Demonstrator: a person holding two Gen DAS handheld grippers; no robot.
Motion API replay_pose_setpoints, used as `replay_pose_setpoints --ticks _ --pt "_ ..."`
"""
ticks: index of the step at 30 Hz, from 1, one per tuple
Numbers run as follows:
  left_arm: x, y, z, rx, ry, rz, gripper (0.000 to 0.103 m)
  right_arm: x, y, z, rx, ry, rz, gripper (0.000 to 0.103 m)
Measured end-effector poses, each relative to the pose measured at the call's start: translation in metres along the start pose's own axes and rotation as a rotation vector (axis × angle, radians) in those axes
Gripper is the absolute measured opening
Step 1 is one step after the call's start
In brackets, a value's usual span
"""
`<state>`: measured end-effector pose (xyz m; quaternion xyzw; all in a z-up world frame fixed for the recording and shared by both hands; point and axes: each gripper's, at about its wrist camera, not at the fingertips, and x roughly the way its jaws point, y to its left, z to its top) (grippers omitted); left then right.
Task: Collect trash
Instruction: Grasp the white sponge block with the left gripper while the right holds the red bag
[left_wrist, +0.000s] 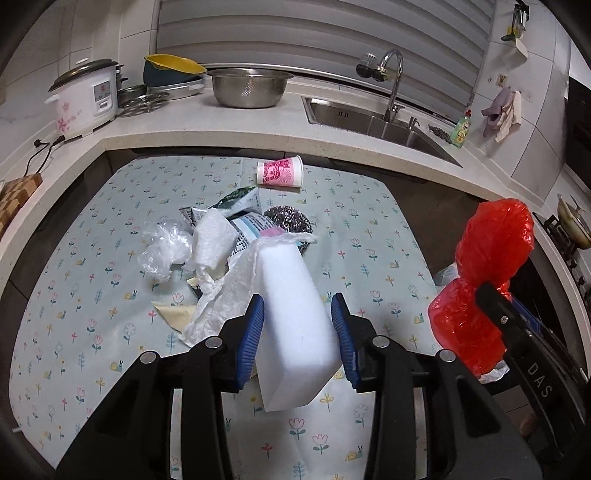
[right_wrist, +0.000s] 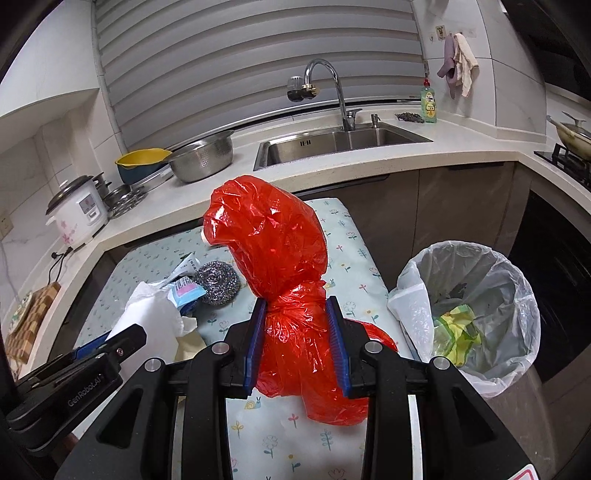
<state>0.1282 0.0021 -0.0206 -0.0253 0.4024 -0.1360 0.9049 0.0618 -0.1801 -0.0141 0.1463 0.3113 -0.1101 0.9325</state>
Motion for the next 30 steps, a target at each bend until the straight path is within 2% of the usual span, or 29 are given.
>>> replay_pose_setpoints --ticks 6,9,18,19,21,23,29,30 --pt "0.010 0.028 -0.019 -0.036 0.067 -0.002 0.036 0.005 -0.002 -0.016 -0.006 0.041 0.000 0.031" --pt "0.009 0.040 -0.024 -0.044 0.067 0.007 0.036 0.010 0.001 -0.025 -0.003 0.061 0.006 0.031" --pt "-0.003 0.071 -0.032 -0.079 0.069 -0.044 0.037 0.015 0.012 -0.036 -0.020 0.083 0.028 0.031" --pt "-0.003 0.073 -0.032 -0.084 0.071 -0.054 0.037 0.015 0.012 -0.036 -0.019 0.084 0.031 0.031" --pt "-0.003 0.076 -0.033 -0.095 0.081 -0.057 0.049 0.015 0.012 -0.036 -0.021 0.085 0.034 0.031" --pt "-0.004 0.078 -0.035 -0.104 0.083 -0.063 0.052 0.013 0.013 -0.036 -0.023 0.083 0.037 0.031" --pt "-0.002 0.072 -0.046 -0.066 0.115 -0.079 0.051 0.011 0.014 -0.039 -0.026 0.086 0.041 0.031" --pt "-0.003 0.069 -0.049 -0.054 0.120 -0.083 0.045 0.011 0.014 -0.039 -0.025 0.087 0.042 0.031"
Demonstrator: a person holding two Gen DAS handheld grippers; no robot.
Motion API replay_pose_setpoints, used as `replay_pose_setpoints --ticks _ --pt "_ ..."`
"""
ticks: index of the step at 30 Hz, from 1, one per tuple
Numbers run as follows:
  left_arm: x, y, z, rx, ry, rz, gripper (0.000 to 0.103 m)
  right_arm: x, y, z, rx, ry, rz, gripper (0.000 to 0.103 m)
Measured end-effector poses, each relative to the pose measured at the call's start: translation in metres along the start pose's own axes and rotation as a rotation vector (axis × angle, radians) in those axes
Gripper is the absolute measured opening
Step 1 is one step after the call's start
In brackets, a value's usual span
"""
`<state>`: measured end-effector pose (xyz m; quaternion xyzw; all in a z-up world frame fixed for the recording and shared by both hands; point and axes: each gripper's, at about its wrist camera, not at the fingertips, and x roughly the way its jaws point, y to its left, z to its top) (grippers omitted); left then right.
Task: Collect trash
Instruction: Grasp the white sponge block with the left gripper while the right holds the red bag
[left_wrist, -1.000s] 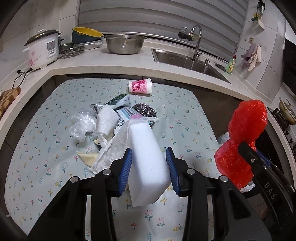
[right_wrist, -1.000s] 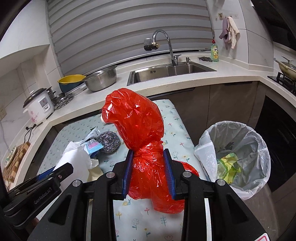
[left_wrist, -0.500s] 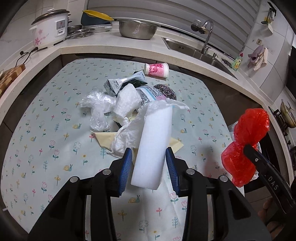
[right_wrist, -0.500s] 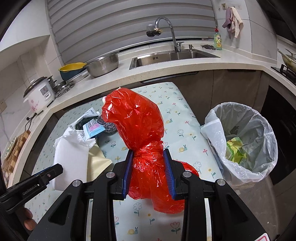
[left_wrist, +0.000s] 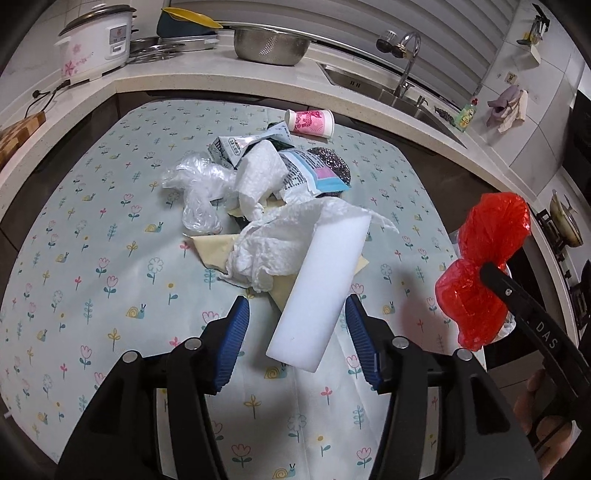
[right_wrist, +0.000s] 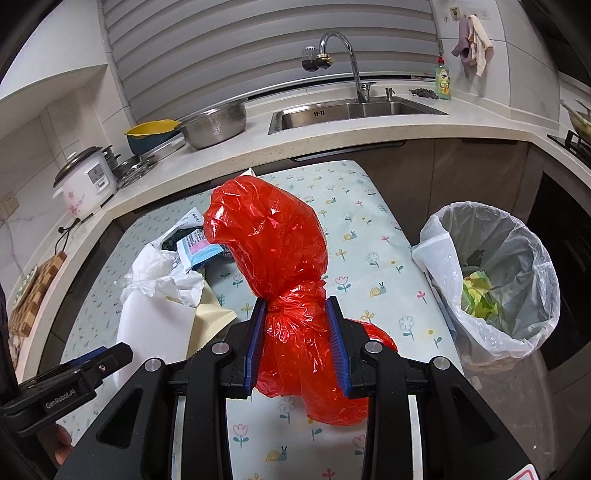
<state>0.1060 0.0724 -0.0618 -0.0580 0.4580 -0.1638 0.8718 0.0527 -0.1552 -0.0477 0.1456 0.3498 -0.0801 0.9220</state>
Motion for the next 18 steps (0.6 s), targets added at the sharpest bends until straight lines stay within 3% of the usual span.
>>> replay_pose_setpoints --ticks 2,9,18 --pt "-0.001 -0.006 -0.006 0.031 0.020 -0.023 0.031 -0.002 0.000 -0.001 0.001 0.002 0.004 0.031" --pt "-0.007 -0.022 -0.030 0.093 0.050 -0.074 0.029 -0.008 0.002 -0.006 -0.002 0.004 0.014 0.031" --pt "-0.026 -0.046 -0.024 0.121 0.019 -0.158 0.029 -0.019 -0.002 -0.005 0.006 -0.017 0.011 0.031"
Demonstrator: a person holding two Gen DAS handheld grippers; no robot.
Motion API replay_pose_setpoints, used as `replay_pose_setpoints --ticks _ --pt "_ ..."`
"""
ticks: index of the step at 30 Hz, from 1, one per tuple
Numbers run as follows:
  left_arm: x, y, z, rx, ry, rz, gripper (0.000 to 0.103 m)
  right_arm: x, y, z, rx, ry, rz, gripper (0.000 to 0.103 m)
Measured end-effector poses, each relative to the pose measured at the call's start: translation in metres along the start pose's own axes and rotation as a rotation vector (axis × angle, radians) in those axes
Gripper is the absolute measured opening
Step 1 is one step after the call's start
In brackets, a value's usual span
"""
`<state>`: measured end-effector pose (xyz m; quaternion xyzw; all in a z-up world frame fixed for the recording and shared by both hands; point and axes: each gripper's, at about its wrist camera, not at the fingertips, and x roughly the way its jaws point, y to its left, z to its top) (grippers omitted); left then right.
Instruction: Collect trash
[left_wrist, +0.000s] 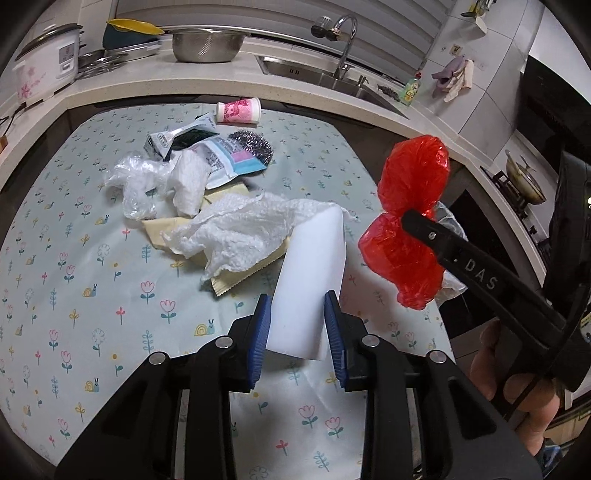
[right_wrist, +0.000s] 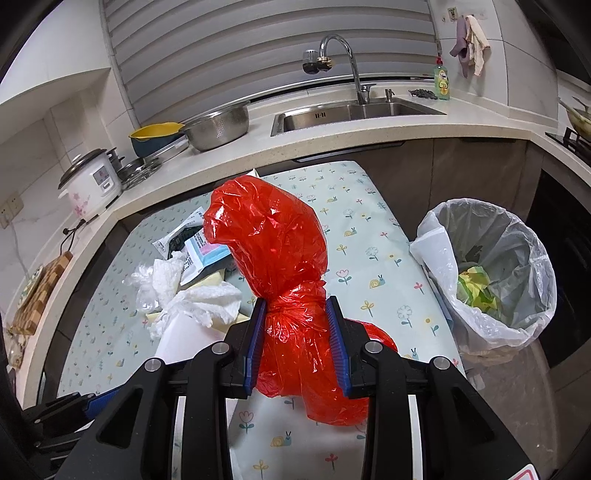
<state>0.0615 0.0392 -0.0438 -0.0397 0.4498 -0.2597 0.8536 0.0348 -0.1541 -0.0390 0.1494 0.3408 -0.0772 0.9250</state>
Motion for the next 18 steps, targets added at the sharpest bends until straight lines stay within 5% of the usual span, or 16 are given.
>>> replay_pose_setpoints --ticks 12,14,18 --pt "0.009 0.026 -0.023 -0.005 0.099 0.049 0.029 0.003 0.034 0.007 -0.058 0.020 0.116 0.031" --pt "0.002 0.034 -0.029 -0.012 0.087 0.077 0.015 0.009 0.047 0.002 -0.071 0.039 0.148 0.031" --pt "-0.006 0.054 -0.033 -0.049 0.104 0.088 0.008 0.028 0.076 -0.008 -0.097 0.078 0.202 0.031"
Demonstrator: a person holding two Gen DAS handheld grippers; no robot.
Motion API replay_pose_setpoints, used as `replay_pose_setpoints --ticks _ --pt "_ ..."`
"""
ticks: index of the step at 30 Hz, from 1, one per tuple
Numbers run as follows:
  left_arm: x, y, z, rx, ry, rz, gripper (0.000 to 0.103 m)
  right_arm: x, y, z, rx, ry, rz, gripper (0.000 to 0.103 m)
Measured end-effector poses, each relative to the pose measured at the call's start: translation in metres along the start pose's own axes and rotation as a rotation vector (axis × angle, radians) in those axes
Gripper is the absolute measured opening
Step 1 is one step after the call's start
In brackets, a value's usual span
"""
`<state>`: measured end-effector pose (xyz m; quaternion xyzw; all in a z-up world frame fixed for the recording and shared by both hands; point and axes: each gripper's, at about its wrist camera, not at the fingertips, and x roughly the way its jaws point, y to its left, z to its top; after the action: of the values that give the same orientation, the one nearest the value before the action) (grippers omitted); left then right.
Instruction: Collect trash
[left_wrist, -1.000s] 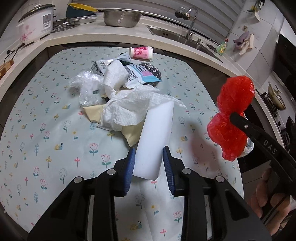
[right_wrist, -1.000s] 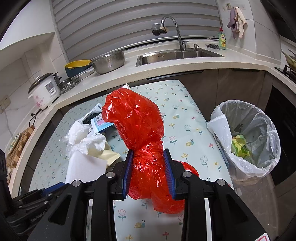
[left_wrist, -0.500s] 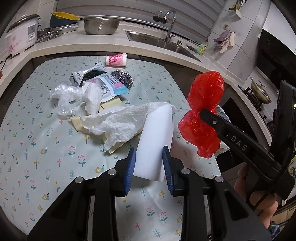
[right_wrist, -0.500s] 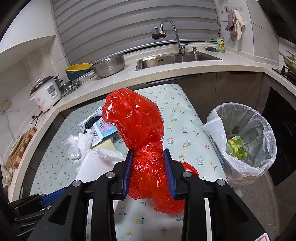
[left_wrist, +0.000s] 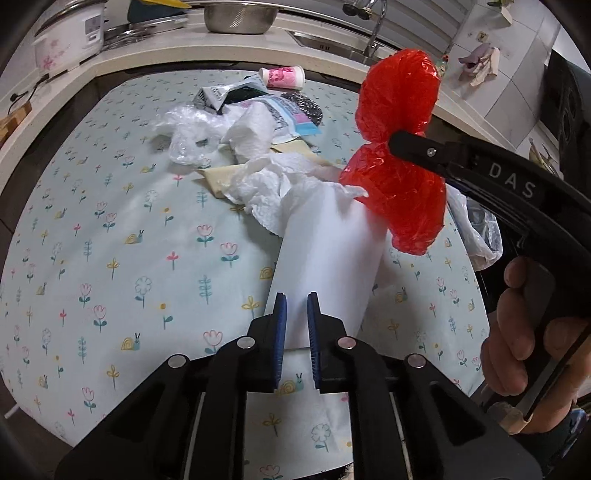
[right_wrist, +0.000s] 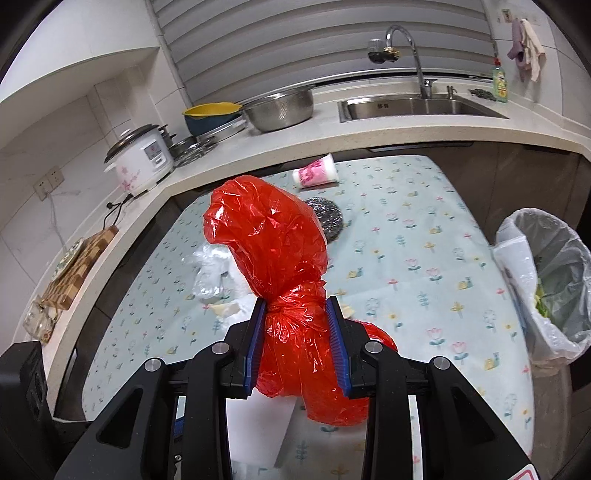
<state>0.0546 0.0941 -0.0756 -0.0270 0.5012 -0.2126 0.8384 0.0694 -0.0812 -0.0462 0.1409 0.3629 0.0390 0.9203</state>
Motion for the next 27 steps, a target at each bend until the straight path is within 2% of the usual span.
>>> replay_pose_setpoints --ticks 5,7,8,9,11,15,19,27 --pt "0.000 0.015 0.002 -0.034 -0.022 -0.003 0.008 0.031 0.008 -0.009 -0.031 0.066 -0.090 0.030" --pt "0.005 0.018 0.005 -0.047 -0.015 -0.013 0.023 0.029 0.003 -0.011 -0.012 0.065 -0.087 0.030" --pt "0.006 0.019 0.005 -0.057 -0.019 -0.007 0.045 0.027 0.001 -0.011 -0.013 0.061 -0.100 0.030" --pt "0.006 0.021 0.006 -0.068 -0.033 -0.004 0.062 0.024 0.000 -0.012 -0.017 0.057 -0.115 0.030" --pt "0.007 0.020 0.009 -0.078 -0.045 -0.025 0.070 0.019 -0.006 -0.014 -0.017 0.058 -0.138 0.030" --pt "0.016 0.009 0.014 -0.059 -0.030 -0.090 0.077 0.016 -0.023 -0.020 0.006 0.072 -0.171 0.030" --pt "0.028 -0.014 0.014 0.003 -0.003 -0.121 0.084 0.010 -0.040 -0.024 0.038 0.073 -0.182 0.030" --pt "0.052 -0.047 0.016 0.048 0.025 -0.153 0.086 -0.019 -0.064 -0.015 0.079 0.011 -0.205 0.030"
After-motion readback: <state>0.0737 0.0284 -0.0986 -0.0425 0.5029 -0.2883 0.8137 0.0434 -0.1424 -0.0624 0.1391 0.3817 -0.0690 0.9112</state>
